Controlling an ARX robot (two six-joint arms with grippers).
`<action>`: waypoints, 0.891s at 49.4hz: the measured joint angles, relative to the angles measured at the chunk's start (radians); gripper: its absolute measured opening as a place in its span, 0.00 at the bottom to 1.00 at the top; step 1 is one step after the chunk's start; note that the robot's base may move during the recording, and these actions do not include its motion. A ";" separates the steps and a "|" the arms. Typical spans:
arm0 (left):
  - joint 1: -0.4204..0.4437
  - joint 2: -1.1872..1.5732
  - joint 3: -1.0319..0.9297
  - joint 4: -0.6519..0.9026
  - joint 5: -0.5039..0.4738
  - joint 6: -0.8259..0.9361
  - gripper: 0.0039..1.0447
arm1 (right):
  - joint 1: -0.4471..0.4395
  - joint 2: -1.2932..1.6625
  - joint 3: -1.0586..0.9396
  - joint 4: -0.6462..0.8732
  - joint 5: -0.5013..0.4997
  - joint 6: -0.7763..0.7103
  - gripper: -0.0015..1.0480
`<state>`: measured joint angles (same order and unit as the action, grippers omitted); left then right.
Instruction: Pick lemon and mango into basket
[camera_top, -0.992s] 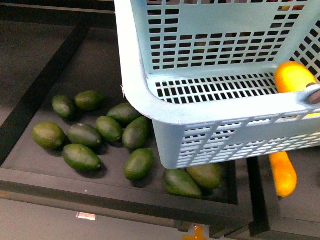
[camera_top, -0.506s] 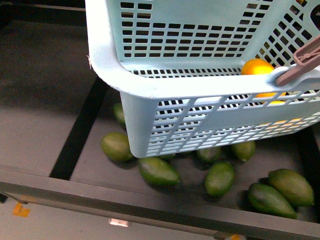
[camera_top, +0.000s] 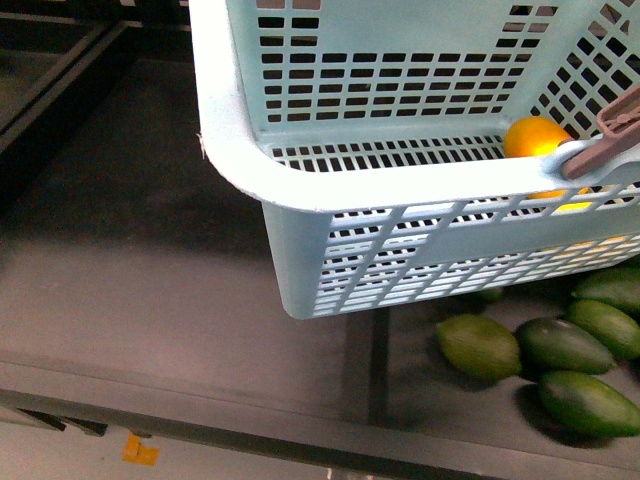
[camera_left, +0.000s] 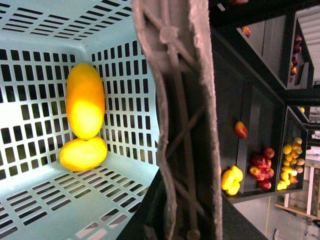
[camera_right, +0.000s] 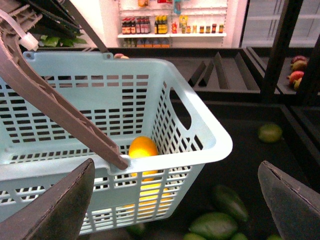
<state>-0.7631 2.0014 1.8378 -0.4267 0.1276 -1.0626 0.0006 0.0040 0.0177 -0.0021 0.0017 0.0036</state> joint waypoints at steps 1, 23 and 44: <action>0.000 0.000 0.000 0.000 -0.001 0.000 0.05 | -0.001 0.000 0.000 0.001 0.000 0.000 0.92; 0.001 0.000 -0.045 0.135 -0.246 -0.040 0.05 | -0.001 -0.001 0.000 0.000 -0.003 0.000 0.92; 0.106 0.153 0.070 0.228 -0.529 -0.138 0.05 | -0.001 -0.001 0.000 0.000 -0.001 -0.001 0.92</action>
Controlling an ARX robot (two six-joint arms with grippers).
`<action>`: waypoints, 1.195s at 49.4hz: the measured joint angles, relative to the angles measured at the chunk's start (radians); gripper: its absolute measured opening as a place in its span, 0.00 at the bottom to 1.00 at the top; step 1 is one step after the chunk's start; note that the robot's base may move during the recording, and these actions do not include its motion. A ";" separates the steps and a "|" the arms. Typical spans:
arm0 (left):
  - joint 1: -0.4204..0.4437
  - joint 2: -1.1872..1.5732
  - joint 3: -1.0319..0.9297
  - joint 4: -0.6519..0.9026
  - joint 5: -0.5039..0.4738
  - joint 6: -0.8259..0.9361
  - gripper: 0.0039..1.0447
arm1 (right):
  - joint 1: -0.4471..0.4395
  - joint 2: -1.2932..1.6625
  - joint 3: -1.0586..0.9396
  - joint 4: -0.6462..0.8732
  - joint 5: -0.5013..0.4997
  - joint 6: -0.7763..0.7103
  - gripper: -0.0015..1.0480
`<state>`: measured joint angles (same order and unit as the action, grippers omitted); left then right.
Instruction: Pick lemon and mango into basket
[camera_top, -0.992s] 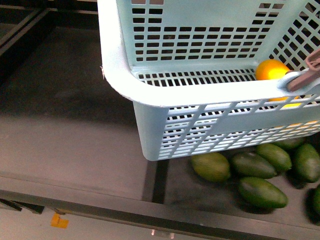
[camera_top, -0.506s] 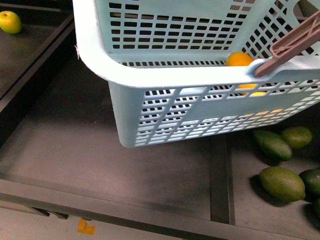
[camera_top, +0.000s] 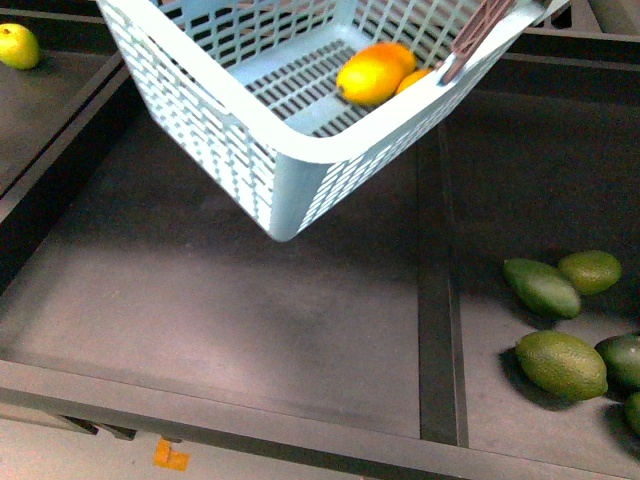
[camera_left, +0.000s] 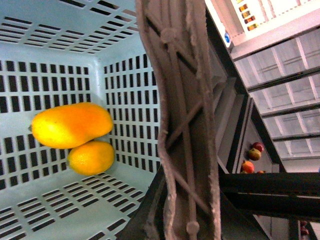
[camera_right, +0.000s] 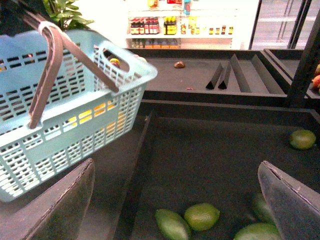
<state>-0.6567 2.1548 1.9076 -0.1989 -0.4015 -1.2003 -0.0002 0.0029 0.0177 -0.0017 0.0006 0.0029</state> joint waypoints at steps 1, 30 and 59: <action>0.008 0.013 0.000 0.000 0.006 -0.004 0.05 | 0.000 0.000 0.000 0.000 -0.001 0.000 0.92; 0.209 0.301 0.098 0.052 0.049 -0.296 0.05 | 0.000 0.000 0.000 0.000 -0.001 0.000 0.92; 0.223 0.100 -0.257 0.109 -0.078 -0.455 0.66 | 0.000 0.000 0.000 0.000 -0.001 0.000 0.92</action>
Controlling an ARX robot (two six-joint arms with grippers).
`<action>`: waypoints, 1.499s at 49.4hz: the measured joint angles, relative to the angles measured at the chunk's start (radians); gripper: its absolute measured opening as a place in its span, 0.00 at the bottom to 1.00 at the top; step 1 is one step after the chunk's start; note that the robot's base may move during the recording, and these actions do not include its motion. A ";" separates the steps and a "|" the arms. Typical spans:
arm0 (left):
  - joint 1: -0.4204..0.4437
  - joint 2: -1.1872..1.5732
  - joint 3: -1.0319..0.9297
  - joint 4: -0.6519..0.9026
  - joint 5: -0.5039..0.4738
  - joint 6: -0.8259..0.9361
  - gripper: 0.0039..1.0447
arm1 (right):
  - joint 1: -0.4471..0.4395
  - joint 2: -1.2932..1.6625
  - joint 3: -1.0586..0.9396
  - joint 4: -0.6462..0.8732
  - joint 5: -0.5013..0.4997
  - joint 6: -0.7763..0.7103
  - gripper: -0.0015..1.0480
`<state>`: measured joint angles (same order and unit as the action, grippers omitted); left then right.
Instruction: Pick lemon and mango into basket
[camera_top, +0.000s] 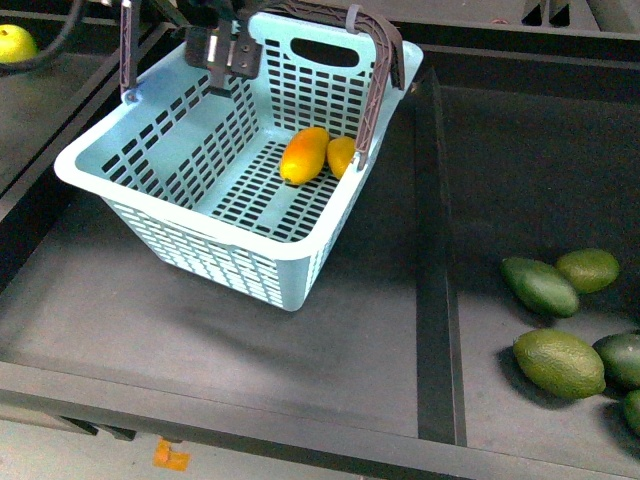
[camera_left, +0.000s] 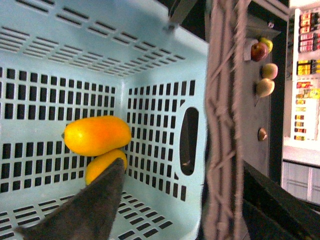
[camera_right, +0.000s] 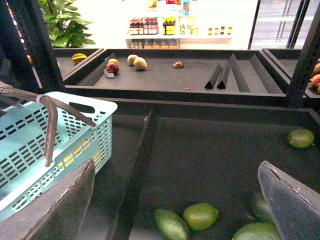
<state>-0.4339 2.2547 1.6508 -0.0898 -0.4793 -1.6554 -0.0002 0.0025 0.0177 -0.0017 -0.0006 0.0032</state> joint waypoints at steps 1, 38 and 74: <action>0.004 -0.018 -0.017 -0.001 -0.005 0.000 0.70 | 0.000 0.000 0.000 0.000 0.000 0.000 0.92; 0.217 -0.700 -1.146 1.145 0.269 1.580 0.14 | 0.000 0.000 0.000 0.000 0.002 0.000 0.92; 0.429 -1.376 -1.611 0.916 0.479 1.644 0.03 | 0.000 0.000 0.000 0.000 0.001 0.000 0.92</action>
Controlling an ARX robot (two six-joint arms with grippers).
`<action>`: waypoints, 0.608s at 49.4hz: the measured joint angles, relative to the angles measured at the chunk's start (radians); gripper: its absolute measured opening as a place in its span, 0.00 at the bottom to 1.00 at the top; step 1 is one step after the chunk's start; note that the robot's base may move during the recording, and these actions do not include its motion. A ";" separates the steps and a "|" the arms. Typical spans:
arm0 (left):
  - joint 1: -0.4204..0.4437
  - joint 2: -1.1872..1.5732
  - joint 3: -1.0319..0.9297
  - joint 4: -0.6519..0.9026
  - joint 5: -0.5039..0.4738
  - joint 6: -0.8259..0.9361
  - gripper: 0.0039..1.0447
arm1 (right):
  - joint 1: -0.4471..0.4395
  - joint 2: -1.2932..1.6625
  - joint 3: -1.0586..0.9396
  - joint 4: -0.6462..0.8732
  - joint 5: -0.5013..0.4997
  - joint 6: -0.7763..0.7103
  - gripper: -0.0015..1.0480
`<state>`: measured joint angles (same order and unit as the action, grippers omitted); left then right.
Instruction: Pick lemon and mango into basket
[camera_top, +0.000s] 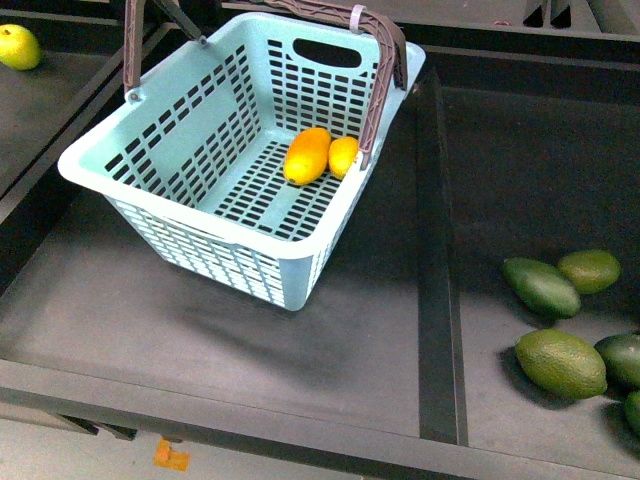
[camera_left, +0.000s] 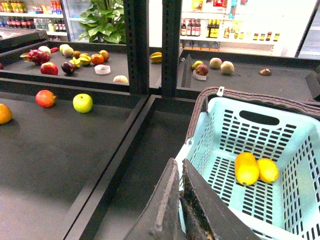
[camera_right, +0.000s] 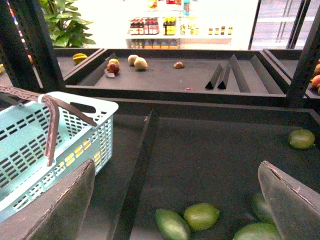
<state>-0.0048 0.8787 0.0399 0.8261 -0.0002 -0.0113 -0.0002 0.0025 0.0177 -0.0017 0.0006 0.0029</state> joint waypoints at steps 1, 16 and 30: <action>0.000 -0.025 -0.004 -0.020 0.000 0.000 0.03 | 0.000 0.000 0.000 0.000 0.000 0.000 0.92; 0.000 -0.333 -0.024 -0.290 0.000 0.000 0.03 | 0.000 0.000 0.000 0.000 0.000 0.000 0.92; 0.000 -0.521 -0.024 -0.469 0.000 0.000 0.03 | 0.000 0.000 0.000 0.000 0.000 0.000 0.92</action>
<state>-0.0044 0.3573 0.0154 0.3573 -0.0002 -0.0113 -0.0002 0.0025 0.0177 -0.0017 0.0006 0.0032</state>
